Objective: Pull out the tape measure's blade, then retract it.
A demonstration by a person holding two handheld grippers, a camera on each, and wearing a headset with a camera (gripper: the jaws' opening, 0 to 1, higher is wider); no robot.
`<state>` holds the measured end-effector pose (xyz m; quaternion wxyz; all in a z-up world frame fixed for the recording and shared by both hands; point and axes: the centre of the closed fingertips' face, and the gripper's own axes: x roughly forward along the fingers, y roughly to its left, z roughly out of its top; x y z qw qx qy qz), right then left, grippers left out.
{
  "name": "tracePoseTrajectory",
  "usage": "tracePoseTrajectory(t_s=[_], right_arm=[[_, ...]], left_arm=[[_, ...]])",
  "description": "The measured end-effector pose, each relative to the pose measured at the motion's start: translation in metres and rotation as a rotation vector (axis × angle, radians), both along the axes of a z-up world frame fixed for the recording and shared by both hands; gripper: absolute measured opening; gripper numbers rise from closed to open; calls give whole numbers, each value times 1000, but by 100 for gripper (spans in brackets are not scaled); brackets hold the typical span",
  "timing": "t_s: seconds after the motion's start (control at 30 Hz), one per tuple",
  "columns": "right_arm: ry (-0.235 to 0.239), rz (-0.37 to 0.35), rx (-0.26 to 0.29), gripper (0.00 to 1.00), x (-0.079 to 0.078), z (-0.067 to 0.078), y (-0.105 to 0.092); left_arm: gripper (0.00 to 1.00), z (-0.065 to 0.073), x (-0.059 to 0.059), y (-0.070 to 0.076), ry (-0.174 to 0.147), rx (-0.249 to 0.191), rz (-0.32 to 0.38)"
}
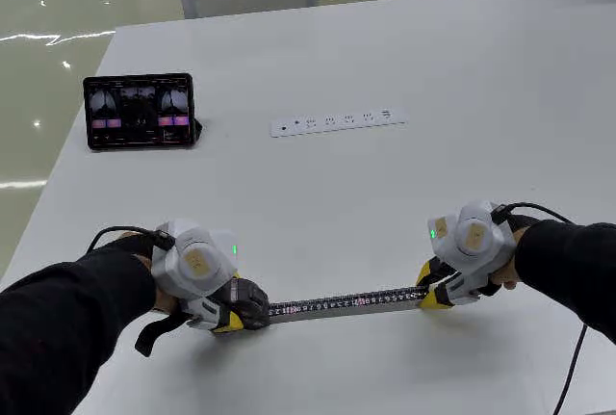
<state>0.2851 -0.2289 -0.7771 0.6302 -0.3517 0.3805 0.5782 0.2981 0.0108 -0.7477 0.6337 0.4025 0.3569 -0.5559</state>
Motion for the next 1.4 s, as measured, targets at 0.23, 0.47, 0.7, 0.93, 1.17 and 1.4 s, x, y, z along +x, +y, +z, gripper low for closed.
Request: tracePoseTrajectory(t_s=[0.23,0.47,0.7,0.93,1.17,1.4], right_arm=[[-31,30,7,17,2,12,7],[-43,13,31,24,3,21,13],[-40,-74,56,35,2,29,10],[-48,-151,87,44,3,37,5],[-55,-221,125,51,0,43,-1],[-81,-324,175,62,-4,48,-13]], left_arm=[[35,10,3,8,7,-5,22],[47,20,11,14,-12,-32,74],[55,26,7,19,12,-58,117],[68,31,8,22,19,-84,169],[76,32,3,28,13,-115,201],[98,30,-6,35,97,-217,366]])
